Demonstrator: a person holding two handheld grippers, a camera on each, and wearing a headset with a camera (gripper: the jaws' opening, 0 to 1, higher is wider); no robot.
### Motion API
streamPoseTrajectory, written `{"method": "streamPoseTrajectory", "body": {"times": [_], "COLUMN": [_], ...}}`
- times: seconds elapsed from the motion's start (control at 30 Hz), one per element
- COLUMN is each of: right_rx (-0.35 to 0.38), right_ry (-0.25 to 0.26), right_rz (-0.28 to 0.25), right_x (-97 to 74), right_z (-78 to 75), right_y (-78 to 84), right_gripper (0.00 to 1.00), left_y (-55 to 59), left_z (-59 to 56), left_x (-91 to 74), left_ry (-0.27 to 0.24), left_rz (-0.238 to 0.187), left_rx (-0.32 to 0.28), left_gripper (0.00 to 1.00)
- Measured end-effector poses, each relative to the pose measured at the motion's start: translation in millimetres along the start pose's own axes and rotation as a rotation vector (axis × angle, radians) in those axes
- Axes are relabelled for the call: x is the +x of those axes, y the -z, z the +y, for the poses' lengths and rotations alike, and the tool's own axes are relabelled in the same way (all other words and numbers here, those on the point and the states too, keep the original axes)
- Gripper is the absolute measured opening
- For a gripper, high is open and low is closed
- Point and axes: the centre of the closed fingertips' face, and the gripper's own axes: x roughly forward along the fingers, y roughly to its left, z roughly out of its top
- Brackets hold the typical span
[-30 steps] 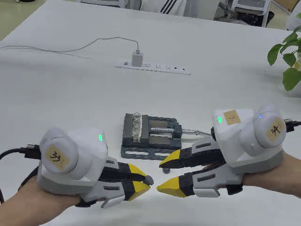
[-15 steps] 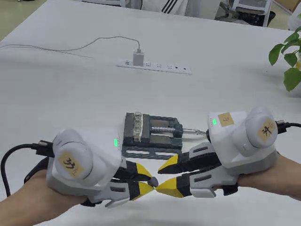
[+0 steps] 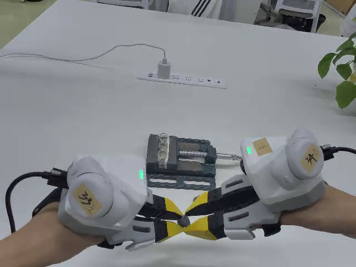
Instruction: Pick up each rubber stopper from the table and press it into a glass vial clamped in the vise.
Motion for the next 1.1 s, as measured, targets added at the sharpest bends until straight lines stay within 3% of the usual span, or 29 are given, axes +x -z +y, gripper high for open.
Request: {"method": "streamPoseTrajectory", "body": {"times": [0.5,0.8,1.1], "right_rx": [-0.059,-0.090,-0.120], "right_ry": [0.008,-0.009,-0.019], "right_rz": [0.045,0.064,0.070], "right_x": [-3.2,-2.6,-3.1], "right_z": [-2.5,-0.3,1.3], "right_y": [1.6,2.9,2.2], "right_gripper": [0.08,0.07,0.06], "left_y": [-3.2,-2.2,-3.1], "left_z": [-0.9,-3.1,-4.4], "left_x": [0.6,0.8,0.0], "left_ry": [0.012,0.026,0.036], "left_rz": [0.006,0.017,-0.002], "left_rx": [-0.001,0.044,0.032], "left_gripper": [0.04,0.04,0.04]}}
